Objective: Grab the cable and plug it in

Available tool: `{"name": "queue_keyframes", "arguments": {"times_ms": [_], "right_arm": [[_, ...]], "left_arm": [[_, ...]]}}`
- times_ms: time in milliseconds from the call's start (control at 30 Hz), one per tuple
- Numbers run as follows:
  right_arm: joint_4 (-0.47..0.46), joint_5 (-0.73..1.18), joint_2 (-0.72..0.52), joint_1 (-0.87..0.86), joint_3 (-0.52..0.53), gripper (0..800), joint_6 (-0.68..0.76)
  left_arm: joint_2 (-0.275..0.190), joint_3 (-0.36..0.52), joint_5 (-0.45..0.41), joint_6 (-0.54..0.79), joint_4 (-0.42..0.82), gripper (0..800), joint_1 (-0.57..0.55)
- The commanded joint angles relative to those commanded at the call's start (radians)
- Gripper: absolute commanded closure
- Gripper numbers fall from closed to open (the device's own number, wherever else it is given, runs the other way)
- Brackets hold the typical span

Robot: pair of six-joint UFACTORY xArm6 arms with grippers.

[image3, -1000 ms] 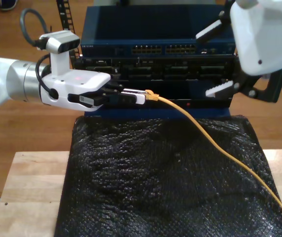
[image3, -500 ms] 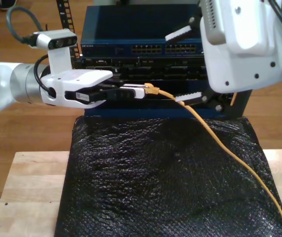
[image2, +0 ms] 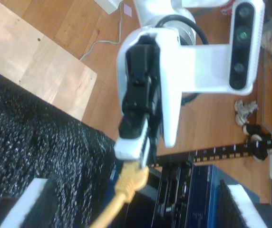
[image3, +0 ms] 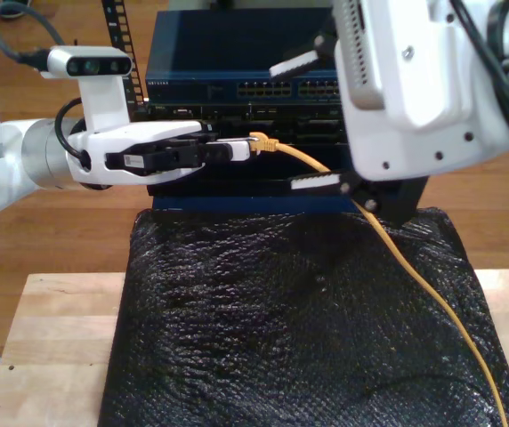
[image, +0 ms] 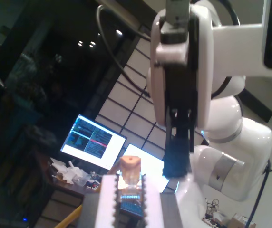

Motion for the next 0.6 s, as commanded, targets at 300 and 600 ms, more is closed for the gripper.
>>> {"name": "queue_keyframes", "arguments": {"times_ms": [300,600], "right_arm": [[-0.002,-0.057,-0.005,0.034,0.044,39,-0.002],[-0.002,-0.103,-0.029,0.034,0.057,55,-0.002]], "left_arm": [[0.021,0.0,0.066,-0.037,-0.051,786,0.0],[0.038,0.002,0.098,-0.052,-0.051,787,0.0]]}}
